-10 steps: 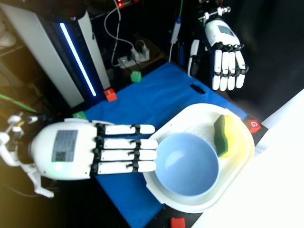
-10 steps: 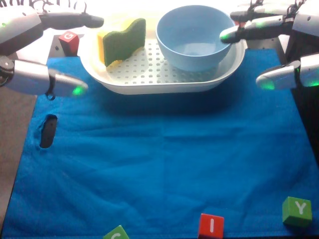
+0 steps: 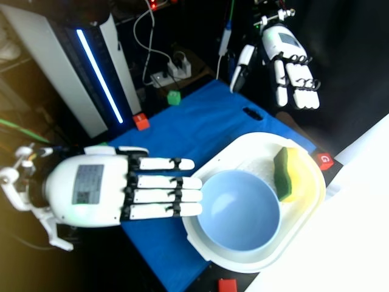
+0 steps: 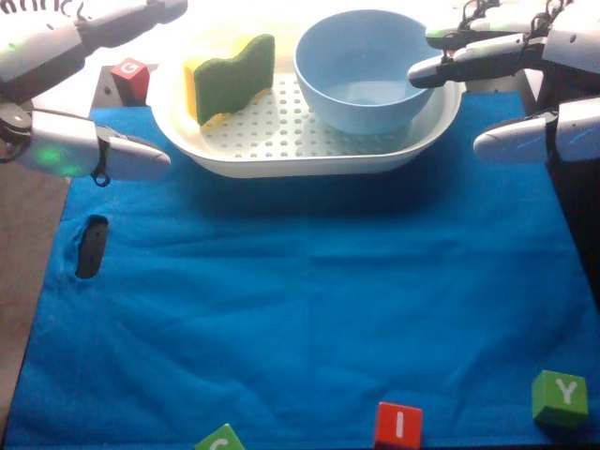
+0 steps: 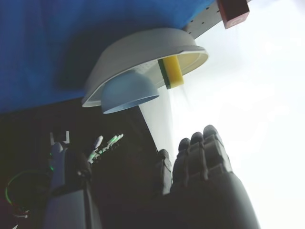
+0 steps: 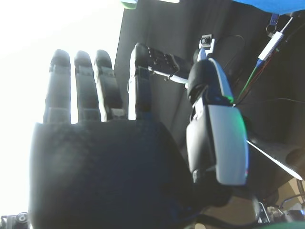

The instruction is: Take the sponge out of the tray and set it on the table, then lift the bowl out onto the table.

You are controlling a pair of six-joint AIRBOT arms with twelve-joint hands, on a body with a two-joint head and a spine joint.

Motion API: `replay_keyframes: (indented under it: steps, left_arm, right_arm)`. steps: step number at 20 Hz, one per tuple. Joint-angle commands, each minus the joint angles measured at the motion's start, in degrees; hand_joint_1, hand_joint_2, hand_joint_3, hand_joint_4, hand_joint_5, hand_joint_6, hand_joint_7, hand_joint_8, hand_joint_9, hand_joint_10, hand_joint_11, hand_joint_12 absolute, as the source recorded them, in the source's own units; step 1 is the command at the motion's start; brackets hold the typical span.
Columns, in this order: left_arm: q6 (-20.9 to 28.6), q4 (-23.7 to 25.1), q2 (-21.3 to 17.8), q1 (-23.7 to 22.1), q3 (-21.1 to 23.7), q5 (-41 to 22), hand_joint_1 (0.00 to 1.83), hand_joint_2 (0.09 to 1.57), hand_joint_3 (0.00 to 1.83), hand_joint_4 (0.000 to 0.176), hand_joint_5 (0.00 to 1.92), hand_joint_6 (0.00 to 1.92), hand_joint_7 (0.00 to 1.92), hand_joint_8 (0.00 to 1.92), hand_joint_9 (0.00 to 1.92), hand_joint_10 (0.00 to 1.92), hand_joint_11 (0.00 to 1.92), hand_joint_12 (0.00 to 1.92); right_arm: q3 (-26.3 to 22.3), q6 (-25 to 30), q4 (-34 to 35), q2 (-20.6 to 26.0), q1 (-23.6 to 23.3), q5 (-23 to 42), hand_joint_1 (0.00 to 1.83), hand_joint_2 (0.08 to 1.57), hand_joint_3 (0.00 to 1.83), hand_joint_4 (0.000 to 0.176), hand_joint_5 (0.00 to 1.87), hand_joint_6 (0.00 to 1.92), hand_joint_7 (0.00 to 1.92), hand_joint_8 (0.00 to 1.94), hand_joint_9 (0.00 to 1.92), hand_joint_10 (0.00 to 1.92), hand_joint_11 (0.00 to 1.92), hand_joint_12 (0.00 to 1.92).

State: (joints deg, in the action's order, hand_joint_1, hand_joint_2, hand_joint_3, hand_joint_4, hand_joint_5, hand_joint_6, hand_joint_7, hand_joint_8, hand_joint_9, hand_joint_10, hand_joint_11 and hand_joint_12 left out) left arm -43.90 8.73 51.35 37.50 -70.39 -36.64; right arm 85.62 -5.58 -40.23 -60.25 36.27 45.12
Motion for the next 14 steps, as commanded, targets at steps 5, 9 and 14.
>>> replay_keyframes:
  steps: [5,9,14]
  left_arm:
    - [-2.87,-7.51,9.59,-5.94,-8.95,0.07,0.80,0.97,0.00,0.056,0.29,0.01,0.27,0.01,0.24,0.01,0.00,0.55]
    - [-2.87,-12.27,14.04,-7.10,-15.32,4.52,0.78,0.95,0.00,0.074,0.33,0.00,0.34,0.00,0.36,0.00,0.00,0.85]
    - [-2.89,-15.21,19.10,-9.32,-22.37,9.87,0.70,0.96,0.00,0.083,0.37,0.00,0.42,0.01,0.45,0.01,0.00,1.08]
  right_arm:
    - [0.11,0.19,3.75,-0.75,-0.78,4.86,0.45,1.24,0.00,0.163,0.37,0.01,0.15,0.01,0.07,0.00,0.02,0.03]
    - [0.32,0.19,3.75,-0.82,-0.78,4.86,0.42,1.26,0.00,0.162,0.37,0.01,0.13,0.00,0.06,0.01,0.01,0.02]
    - [0.54,0.19,3.51,-1.33,-0.78,4.86,0.43,1.25,0.00,0.147,0.41,0.01,0.14,0.00,0.08,0.01,0.03,0.04]
